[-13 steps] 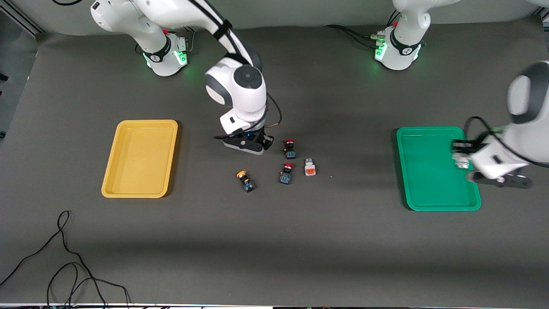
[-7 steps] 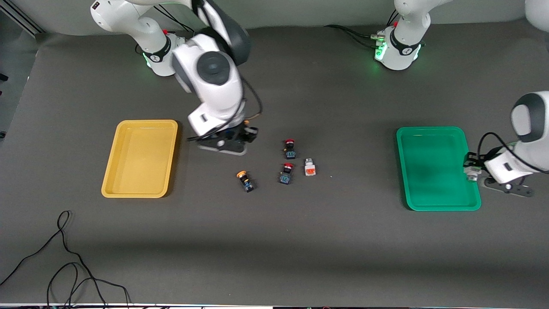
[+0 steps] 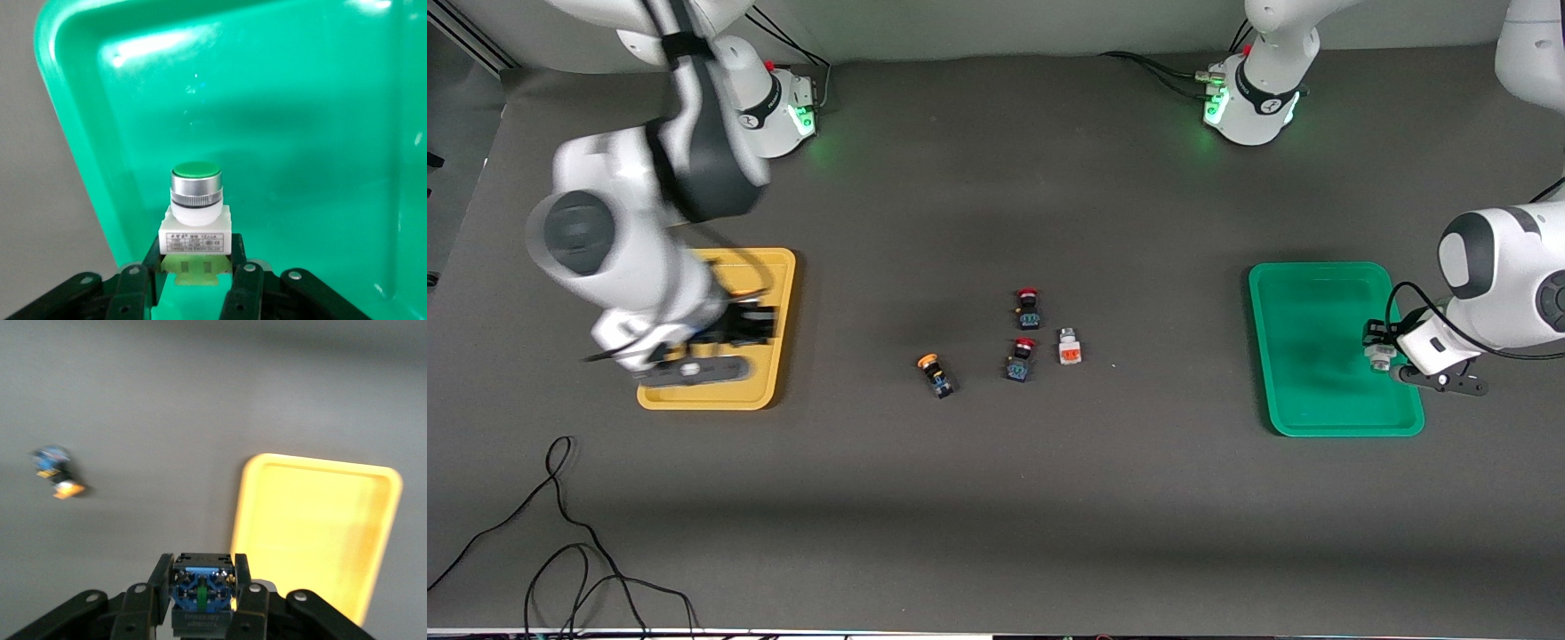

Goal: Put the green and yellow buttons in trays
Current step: 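Carry the buttons to the trays, right to yellow, left to green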

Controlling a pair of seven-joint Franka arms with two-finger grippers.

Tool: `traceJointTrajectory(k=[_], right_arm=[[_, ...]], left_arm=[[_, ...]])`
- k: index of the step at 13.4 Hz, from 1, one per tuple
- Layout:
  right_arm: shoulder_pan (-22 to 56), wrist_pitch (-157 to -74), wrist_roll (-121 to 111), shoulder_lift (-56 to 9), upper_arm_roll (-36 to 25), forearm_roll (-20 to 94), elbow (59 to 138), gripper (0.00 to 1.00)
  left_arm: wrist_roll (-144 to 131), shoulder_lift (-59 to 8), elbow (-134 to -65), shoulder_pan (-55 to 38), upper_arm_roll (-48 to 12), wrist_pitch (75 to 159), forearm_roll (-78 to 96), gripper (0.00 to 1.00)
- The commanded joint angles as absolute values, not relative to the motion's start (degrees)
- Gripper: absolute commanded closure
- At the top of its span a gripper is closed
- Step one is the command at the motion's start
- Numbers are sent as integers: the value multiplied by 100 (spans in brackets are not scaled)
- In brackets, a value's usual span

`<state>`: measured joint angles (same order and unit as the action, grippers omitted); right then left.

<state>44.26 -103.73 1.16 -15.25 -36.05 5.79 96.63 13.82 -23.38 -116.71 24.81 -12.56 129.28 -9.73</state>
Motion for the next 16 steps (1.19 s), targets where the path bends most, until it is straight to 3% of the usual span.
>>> traceJointTrajectory(k=[1,5,6,7,9,11,13,16], right_arm=[[4535,-10695,-1225,-985,-4479,721,10457,71],[4526,-11598,-2371,-949,-5307,729,11352,71],[4526,-12106,-2443,-923,-5352,738,11790,71],[4518,-12703,-2461,-879,-5353,738,12247,71],[4500,-13864,-2479,-992,-5353,825,12996,71],[4500,-14229,-2731,-1500,-5344,1464,13183,71],[4500,-14238,-3529,-2159,-5291,2604,13175,71],[4562,-14256,-4743,-2907,-5265,4197,13113,71]], left_arm=[[765,-2416,-11725,2487,-1283,13008,-1072,100],[686,-2759,-11698,2479,-1135,13288,-1072,100],[703,-2795,-11707,2487,-1116,13393,-1072,64],[703,-2804,-11698,2487,-1116,13403,-1072,59],[721,-2708,-11698,2479,-1116,13281,-1081,1],[712,-2366,-11611,2408,-1151,12704,-1064,1],[642,-1927,-11182,2321,-1501,11512,-994,1],[-488,-1880,-9769,2066,-2309,9384,-696,1]])
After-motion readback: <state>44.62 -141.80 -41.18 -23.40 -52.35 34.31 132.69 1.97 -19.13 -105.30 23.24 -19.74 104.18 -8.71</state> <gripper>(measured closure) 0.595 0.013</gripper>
